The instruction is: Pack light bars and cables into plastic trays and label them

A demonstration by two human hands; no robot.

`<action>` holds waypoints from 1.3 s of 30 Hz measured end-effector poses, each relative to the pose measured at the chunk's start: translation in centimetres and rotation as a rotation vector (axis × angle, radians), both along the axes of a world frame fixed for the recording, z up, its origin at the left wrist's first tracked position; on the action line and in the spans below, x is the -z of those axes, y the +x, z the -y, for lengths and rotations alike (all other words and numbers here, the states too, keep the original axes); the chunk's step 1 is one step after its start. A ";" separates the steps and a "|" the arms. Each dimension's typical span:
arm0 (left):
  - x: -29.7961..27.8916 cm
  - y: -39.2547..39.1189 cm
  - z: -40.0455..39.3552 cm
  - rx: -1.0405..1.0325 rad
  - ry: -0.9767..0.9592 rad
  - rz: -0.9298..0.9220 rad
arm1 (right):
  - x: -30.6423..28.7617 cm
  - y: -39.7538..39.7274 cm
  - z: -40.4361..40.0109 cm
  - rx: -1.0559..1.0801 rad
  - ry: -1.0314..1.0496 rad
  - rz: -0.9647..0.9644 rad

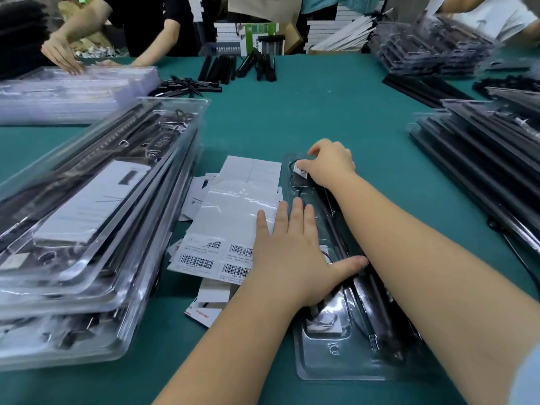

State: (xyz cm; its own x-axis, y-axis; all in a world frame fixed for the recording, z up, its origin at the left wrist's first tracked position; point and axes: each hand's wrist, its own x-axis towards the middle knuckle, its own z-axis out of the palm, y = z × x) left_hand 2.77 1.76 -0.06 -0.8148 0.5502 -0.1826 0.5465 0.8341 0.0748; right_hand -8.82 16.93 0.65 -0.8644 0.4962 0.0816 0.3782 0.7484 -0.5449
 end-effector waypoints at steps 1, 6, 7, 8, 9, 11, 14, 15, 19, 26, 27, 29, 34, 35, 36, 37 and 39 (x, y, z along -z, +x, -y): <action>0.0 0.0 0.0 -0.001 -0.001 0.003 | 0.0 -0.1 -0.3 0.021 -0.048 -0.028; -0.1 0.0 -0.1 0.003 0.005 0.017 | 0.1 -0.9 -0.3 0.006 0.146 0.041; -0.1 0.0 -0.1 0.003 0.005 0.019 | 0.1 -0.8 -0.3 -0.038 0.185 0.059; 0.0 0.0 -0.1 0.005 0.004 0.020 | 0.1 -0.6 -0.5 -0.087 0.197 0.074; 0.0 0.0 -0.2 0.007 0.000 0.020 | 0.2 -0.4 -0.7 -0.131 0.192 0.086; 0.0 0.0 -0.2 0.005 -0.006 0.021 | 0.2 0.3 -1.1 -0.192 0.194 0.119; 0.0 -0.1 -0.1 0.001 -0.010 0.023 | 0.2 0.9 -1.2 -0.248 0.242 0.184; 0.0 -0.1 -0.1 0.000 -0.009 0.024 | 0.1 1.1 -1.2 -0.266 0.255 0.181; -0.1 -0.1 -0.1 0.004 -0.009 0.026 | 0.5 2.3 -0.9 -0.438 0.434 0.108; -0.2 -0.2 -0.2 -0.003 -0.008 0.047 | 0.5 2.5 -0.2 -0.646 0.481 0.296; -0.2 -0.3 -0.2 -0.005 -0.008 0.046 | 0.6 2.7 0.0 -0.650 0.486 0.289; -0.2 -0.3 -0.2 -0.009 -0.010 0.046 | 0.5 3.2 0.3 -0.658 0.473 0.271; -0.3 -0.2 -0.3 -0.011 0.001 0.064 | -0.8 5.8 0.2 -0.727 0.385 0.297; -0.3 -0.2 -0.3 -0.008 0.000 0.064 | -1.0 6.5 0.2 -0.738 0.343 0.294; -0.4 -0.1 -0.3 -0.009 0.003 0.064 | -1.2 7.2 0.2 -0.749 0.293 0.293; -0.5 -0.1 -0.3 -0.007 0.005 0.061 | -1.4 7.7 0.3 -0.741 0.229 0.283; -0.6 -0.1 -0.2 -0.004 0.006 0.057 | -2.4 9.0 0.3 -0.666 0.038 0.278</action>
